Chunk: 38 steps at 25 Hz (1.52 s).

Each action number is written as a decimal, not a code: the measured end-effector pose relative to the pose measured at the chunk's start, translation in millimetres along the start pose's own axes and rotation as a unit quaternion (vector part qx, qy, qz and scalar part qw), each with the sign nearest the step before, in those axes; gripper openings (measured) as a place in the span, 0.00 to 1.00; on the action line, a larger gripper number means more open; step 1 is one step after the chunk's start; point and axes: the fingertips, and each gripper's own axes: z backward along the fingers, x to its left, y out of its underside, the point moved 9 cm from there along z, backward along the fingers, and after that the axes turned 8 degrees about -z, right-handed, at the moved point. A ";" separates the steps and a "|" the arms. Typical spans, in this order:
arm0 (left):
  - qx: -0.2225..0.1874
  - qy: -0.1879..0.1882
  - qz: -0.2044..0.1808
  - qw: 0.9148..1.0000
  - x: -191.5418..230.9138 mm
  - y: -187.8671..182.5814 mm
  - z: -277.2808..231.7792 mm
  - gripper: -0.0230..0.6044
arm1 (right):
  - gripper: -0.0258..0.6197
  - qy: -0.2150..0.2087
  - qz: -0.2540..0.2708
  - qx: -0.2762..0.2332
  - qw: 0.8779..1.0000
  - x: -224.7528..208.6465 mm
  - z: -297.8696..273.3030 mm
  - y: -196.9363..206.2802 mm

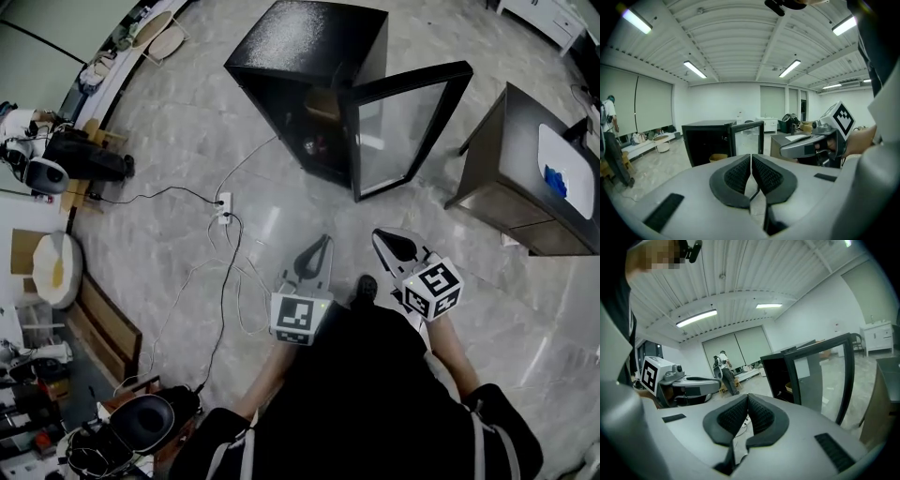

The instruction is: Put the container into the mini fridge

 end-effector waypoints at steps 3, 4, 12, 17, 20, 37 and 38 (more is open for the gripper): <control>-0.010 -0.006 0.035 0.999 -0.1 0.2 17.3 0.10 | 0.07 -0.036 0.011 -0.005 0.999 14.5 -0.4 -1.2; -0.015 -0.007 0.042 0.999 0.6 0.1 23.1 0.10 | 0.07 -0.047 0.018 -0.006 0.999 19.6 -1.2 -1.6; -0.034 -0.021 0.064 0.997 11.0 12.5 68.2 0.10 | 0.07 -0.062 0.078 -0.024 0.995 55.6 -3.1 -11.2; -0.037 -0.026 0.077 0.996 15.6 24.3 90.2 0.10 | 0.07 -0.062 0.081 -0.025 0.994 75.0 -4.9 -6.4; -0.033 -0.029 0.080 0.996 20.0 33.8 98.7 0.10 | 0.07 -0.058 0.078 -0.026 0.995 83.8 -6.5 -3.0; -0.032 -0.036 0.078 0.996 27.7 39.7 98.2 0.10 | 0.07 -0.045 0.075 -0.037 0.995 85.2 -6.8 -6.1; -0.032 -0.037 0.077 0.996 27.8 38.8 98.0 0.10 | 0.07 -0.045 0.075 -0.037 0.995 85.5 -6.9 -6.4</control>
